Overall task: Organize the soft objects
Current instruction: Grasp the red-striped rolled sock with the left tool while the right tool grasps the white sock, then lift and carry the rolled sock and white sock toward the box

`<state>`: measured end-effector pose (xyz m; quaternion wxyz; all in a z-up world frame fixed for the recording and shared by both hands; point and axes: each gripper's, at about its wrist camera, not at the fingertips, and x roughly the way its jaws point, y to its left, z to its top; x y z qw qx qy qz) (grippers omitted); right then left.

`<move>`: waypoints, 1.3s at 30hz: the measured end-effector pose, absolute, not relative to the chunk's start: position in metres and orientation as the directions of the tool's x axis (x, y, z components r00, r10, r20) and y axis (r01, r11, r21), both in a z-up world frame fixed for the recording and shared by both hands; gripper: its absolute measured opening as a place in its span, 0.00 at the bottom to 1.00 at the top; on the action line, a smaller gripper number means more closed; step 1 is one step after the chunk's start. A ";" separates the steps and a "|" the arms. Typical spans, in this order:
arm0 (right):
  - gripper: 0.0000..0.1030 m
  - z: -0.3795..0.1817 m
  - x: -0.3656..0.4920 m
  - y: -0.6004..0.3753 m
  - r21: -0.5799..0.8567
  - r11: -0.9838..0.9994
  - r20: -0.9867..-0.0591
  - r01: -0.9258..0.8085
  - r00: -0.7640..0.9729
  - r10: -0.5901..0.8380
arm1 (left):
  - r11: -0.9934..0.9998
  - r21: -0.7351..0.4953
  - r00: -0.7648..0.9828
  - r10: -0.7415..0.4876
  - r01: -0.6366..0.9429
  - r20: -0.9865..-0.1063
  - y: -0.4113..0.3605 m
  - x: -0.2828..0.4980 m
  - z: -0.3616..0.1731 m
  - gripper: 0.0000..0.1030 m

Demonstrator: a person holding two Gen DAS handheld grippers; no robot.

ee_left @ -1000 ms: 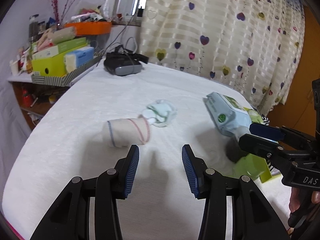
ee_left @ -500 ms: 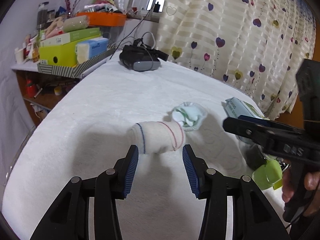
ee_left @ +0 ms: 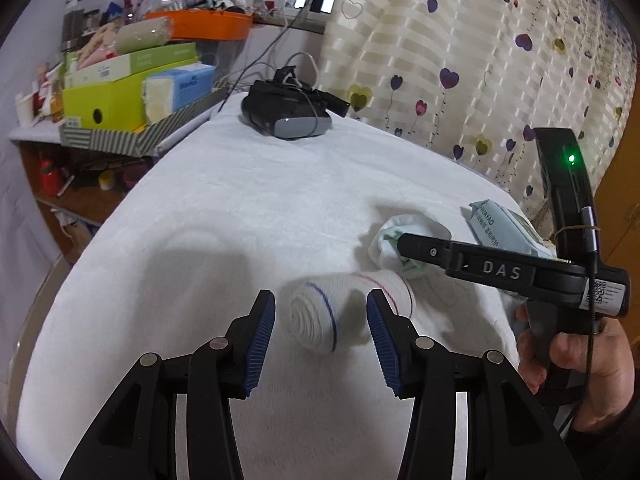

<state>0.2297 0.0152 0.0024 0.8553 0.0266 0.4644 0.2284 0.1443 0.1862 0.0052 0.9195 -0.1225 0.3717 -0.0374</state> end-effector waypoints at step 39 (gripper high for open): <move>0.24 0.057 0.164 -0.027 0.272 0.870 -0.685 -0.412 0.552 0.476 | 0.991 0.001 0.638 -0.086 0.134 -0.765 0.154 0.164 -0.024 0.45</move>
